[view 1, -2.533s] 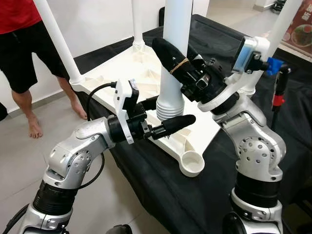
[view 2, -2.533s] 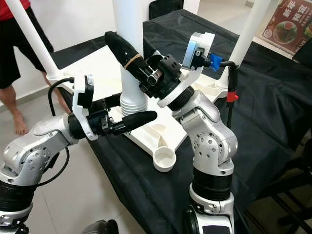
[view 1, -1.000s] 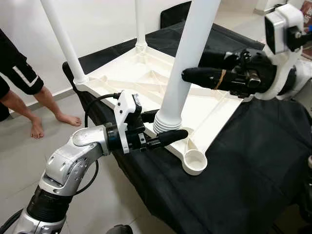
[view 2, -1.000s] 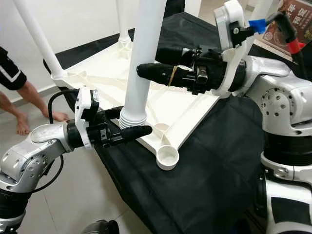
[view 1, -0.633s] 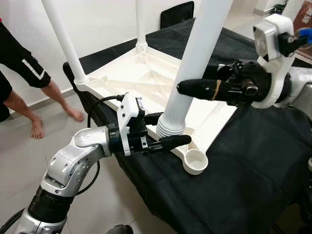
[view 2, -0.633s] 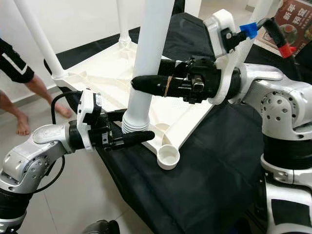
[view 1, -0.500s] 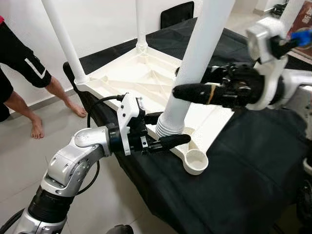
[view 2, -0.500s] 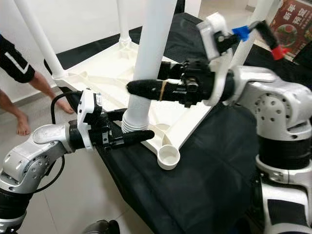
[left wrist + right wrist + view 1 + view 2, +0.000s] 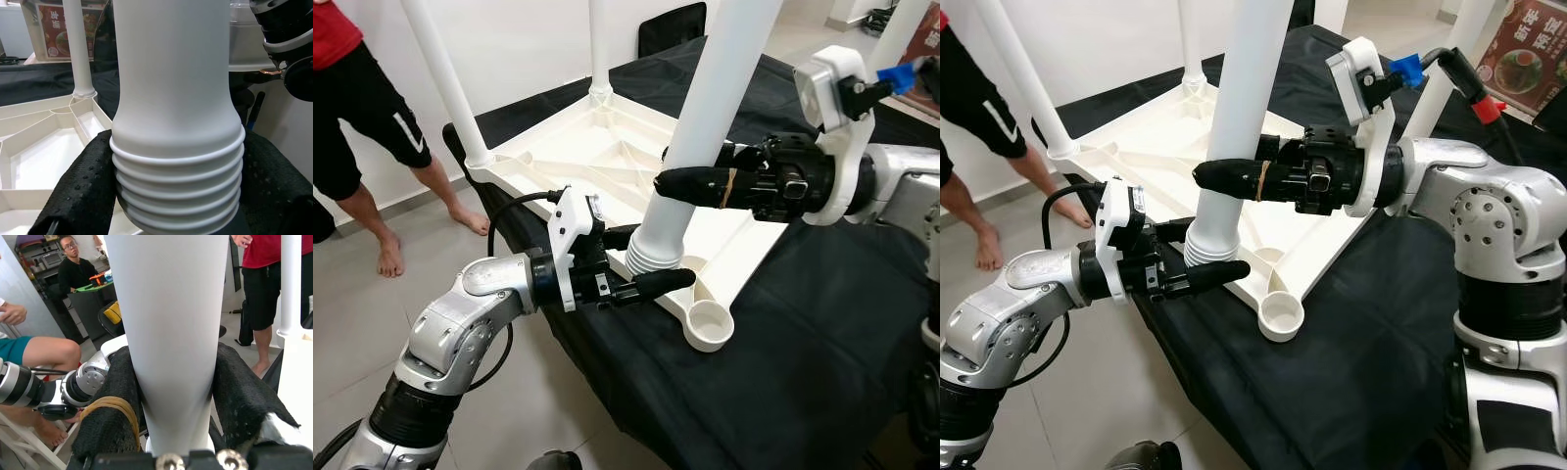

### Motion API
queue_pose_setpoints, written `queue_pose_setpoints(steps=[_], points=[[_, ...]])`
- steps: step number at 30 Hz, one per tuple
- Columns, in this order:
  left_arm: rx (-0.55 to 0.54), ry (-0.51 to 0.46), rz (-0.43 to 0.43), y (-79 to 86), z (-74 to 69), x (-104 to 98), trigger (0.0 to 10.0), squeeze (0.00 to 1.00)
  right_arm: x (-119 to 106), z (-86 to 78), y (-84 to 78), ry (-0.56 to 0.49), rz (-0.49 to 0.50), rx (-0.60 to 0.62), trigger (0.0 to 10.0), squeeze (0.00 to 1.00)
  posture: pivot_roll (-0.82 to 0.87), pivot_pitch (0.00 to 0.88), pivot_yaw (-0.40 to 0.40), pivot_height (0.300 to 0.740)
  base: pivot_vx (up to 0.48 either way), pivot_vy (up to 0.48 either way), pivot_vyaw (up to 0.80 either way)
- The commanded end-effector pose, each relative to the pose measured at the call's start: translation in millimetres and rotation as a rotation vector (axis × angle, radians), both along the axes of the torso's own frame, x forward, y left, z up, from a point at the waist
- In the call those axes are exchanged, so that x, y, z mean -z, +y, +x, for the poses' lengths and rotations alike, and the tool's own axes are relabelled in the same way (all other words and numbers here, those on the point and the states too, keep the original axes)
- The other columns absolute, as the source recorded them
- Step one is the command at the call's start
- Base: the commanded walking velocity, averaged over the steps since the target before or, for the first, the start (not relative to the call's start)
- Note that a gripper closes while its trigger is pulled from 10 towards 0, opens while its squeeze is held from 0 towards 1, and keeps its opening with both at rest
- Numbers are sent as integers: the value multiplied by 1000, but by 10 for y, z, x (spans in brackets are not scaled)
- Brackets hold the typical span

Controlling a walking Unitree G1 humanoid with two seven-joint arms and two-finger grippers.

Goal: Building children table

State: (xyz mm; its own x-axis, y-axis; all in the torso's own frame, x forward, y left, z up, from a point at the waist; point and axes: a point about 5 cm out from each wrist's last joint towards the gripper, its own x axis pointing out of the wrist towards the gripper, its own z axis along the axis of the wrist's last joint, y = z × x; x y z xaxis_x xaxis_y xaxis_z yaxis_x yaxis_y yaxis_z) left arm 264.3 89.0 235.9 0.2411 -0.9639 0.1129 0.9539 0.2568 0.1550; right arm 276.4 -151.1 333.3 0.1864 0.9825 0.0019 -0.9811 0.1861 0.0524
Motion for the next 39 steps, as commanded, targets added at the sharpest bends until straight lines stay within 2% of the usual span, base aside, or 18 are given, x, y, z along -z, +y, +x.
queue_pose_setpoints(steps=[1,8,9,14,17,25,26,28,30,31,32,33,34,35,36,37,38,39], points=[[9,-30,0,-16,-21,-7,10000,0,83,-31,48,35,-1,-4,0,0,-58,132,-13,740,0,0,0],[-34,-43,-8,-9,32,-15,10000,0,123,-20,87,43,46,36,0,0,-59,133,-10,740,0,0,0],[-83,-19,-45,9,103,-39,10000,1000,118,22,90,21,80,99,0,0,-56,134,-8,740,0,0,0],[-103,5,-72,33,143,-62,10000,1000,114,74,91,-4,113,176,0,0,-57,139,-4,740,0,0,0],[-70,-4,-47,163,85,-82,10000,1000,149,147,13,-59,137,354,0,0,-60,144,3,740,0,0,0],[-77,-7,-2,346,38,-80,10000,1000,280,207,-197,-140,93,582,0,0,-63,144,0,740,0,0,0],[-187,-4,-10,487,75,-49,10000,1000,406,169,-358,-178,98,751,0,0,-77,146,-9,740,0,0,0],[-187,-4,-10,487,75,-49,10000,1000,406,169,-358,-178,98,751,0,0,-77,146,-9,740,0,0,0],[-255,1,-28,534,105,-27,10000,1000,448,119,-390,-204,93,789,0,0,-77,146,-7,740,0,0,0],[-344,9,-49,566,141,19,10000,1000,488,53,-397,-232,84,809,0,0,-88,151,2,740,0,0,0],[-344,9,-49,566,141,19,10000,1000,488,53,-397,-232,84,809,0,0,-88,151,2,740,0,0,0],[-416,33,-81,563,156,83,10000,43,509,-6,-382,-236,100,819,0,0,-95,154,9,740,0,0,0],[-416,33,-81,563,156,83,10000,43,509,-6,-382,-236,100,819,0,0,-95,154,9,740,0,0,0],[-497,63,-100,540,148,203,10000,0,564,-92,-323,-242,93,810,8078,0,-100,157,16,740,0,0,0],[-497,63,-100,540,148,203,10000,0,564,-92,-323,-242,93,810,8078,0,-100,157,16,740,0,0,0],[-564,94,-114,525,135,304,10000,0,612,-153,-284,-240,90,810,10000,0,-106,163,23,740,0,0,0],[-564,94,-114,525,135,304,10000,0,612,-153,-284,-240,90,810,10000,0,-106,163,23,740,0,0,0],[-636,151,-130,521,100,437,10000,0,673,-223,-243,-237,75,809,10000,0,-109,167,29,740,0,0,0]])
